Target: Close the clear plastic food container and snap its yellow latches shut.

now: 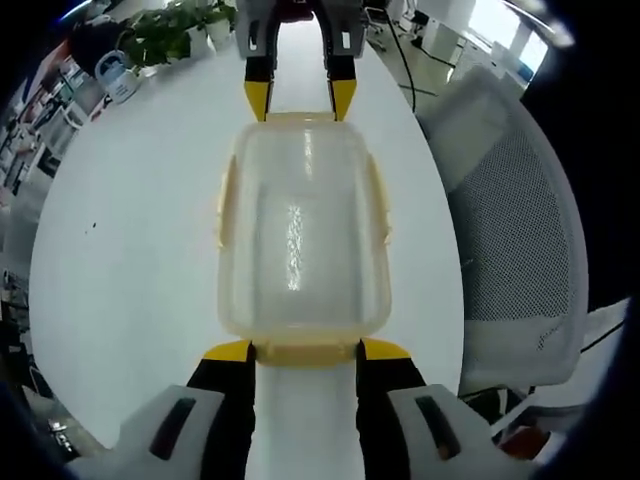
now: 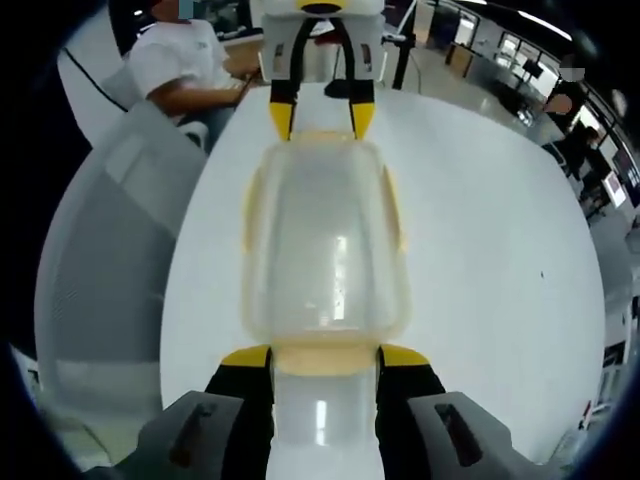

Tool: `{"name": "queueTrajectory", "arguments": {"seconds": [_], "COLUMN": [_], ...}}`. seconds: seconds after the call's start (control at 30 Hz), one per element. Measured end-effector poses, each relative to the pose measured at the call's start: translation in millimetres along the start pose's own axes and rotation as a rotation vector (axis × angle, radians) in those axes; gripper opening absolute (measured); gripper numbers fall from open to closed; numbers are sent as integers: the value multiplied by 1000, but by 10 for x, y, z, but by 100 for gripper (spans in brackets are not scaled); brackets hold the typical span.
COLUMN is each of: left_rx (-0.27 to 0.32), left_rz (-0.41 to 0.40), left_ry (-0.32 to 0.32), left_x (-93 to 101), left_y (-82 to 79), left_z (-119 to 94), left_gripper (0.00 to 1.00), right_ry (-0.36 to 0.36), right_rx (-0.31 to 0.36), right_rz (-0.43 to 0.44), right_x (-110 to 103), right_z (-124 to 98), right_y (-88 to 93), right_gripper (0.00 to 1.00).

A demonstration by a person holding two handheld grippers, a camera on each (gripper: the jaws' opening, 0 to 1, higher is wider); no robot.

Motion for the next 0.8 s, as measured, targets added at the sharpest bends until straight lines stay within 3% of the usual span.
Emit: {"name": "queueTrajectory", "arguments": {"seconds": [0.8], "left_rx": [4], "left_rz": [-8], "left_ry": [6], "left_x": [-82], "left_y": [-541], "left_z": [285], "left_gripper": [38], "right_ry": [-16], "right_rx": [-25], "right_rz": [6], "right_x": [82], "right_z": [-165], "right_y": [573], "right_gripper": [38]}}
Point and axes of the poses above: the point that each gripper's makers call its tool centre point, and the gripper's own axes: z roughly forward along the fingers, x roughly to its right, y roughly out of its underside, the point moved 4 cm from there along -z, roughly backward along the fingers, and after that the axes turned 11 degrees about z, right-handed, at the moved point
